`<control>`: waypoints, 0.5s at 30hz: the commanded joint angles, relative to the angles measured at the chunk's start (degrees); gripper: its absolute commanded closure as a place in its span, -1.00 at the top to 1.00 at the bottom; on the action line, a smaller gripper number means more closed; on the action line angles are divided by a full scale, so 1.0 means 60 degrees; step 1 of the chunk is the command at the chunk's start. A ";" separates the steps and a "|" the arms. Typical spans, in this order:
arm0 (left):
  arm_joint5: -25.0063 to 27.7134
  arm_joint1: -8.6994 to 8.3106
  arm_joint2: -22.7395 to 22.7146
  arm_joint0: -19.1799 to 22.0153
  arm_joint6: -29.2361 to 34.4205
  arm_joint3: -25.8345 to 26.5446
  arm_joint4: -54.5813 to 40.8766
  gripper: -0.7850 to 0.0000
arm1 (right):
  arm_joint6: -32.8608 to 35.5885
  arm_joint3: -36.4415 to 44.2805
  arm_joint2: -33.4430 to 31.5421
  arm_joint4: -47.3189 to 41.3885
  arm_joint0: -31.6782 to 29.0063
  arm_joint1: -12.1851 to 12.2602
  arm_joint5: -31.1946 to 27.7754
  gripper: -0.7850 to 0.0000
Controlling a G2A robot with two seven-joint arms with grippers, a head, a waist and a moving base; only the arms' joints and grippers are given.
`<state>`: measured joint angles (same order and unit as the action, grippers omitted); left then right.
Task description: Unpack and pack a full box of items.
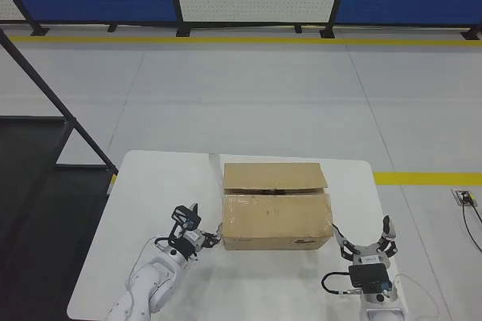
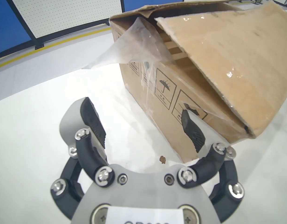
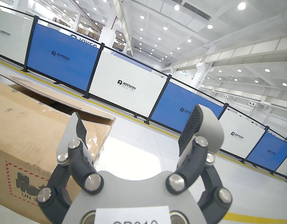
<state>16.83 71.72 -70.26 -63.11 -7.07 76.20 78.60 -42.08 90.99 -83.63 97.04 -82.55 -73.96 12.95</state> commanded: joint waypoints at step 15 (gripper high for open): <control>-0.1552 0.0269 0.0339 0.2558 -0.1203 -0.3369 0.0970 1.00 | -0.0259 0.0392 -0.0405 -0.0110 -0.0755 -0.0005 0.0359 1.00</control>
<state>8.83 73.03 -69.07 -49.10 -13.75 58.28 83.69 -43.60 93.11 -85.90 96.34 -86.60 -73.98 14.91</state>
